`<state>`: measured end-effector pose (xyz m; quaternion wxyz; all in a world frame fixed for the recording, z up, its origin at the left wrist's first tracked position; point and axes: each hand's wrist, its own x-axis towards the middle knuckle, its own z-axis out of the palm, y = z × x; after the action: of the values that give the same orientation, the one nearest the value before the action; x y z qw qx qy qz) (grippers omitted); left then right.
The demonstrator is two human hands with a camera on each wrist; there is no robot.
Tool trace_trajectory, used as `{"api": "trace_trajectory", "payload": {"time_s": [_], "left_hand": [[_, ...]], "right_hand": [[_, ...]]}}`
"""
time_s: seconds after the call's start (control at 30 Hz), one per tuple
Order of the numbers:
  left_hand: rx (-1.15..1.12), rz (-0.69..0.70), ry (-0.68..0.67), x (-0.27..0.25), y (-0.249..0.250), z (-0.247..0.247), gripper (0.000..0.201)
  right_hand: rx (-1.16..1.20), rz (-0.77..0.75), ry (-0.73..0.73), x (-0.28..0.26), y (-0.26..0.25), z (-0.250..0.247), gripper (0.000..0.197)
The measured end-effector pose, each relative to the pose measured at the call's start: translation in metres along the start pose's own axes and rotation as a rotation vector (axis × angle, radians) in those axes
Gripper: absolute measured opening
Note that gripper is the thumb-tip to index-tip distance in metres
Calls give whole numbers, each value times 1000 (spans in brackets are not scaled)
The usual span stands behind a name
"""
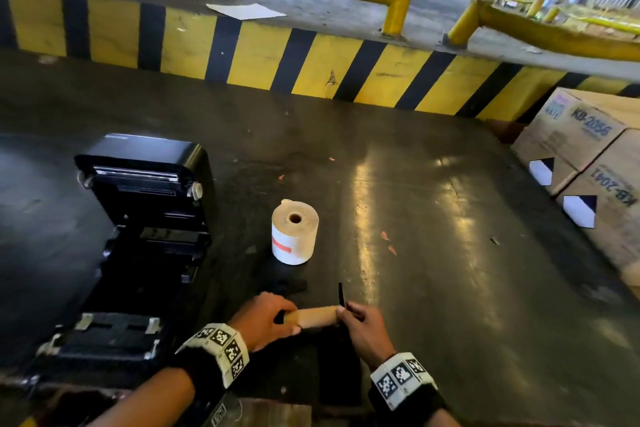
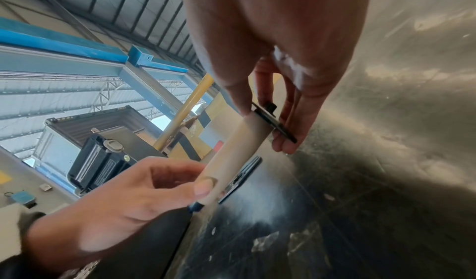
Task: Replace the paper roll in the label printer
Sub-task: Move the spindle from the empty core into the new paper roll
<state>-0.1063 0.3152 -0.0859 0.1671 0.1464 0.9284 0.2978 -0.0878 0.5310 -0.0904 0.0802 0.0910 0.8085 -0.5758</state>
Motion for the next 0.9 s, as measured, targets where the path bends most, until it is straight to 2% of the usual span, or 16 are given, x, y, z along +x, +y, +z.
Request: {"api": "trace_trajectory", "payload": {"time_s": [0.1,0.23,0.33,0.5,0.57,0.73,0.8,0.9], "left_hand": [[51,-30,36,-12,-6,-16,36],[177,-139,172,-21,-21,-42,29],[188,-195,247,-20,-23,-47,28],[201,-127,98,-6,-16,-21,31],[267,-86,28,-1,-15,-10,35],[262,-101,-38,9,-18,-11,51],[207,-111,-21,14,-15,-19,58],[-32,-188,154,32,-11,-40,64]], "right_hand": [[-47,-10,17,3,-1,-11,31],[-148,36,164,13,6,-41,21],[-232,35,164,4,7,-43,22],[-390,62,-21,-10,2,-6,19],[-450,60,-22,-12,-2,5,20],[-515,111,-24,-6,-7,7,27],[-526,100,-5,3,-13,0,32],[-533,-14,51,30,-41,-5,47]]}}
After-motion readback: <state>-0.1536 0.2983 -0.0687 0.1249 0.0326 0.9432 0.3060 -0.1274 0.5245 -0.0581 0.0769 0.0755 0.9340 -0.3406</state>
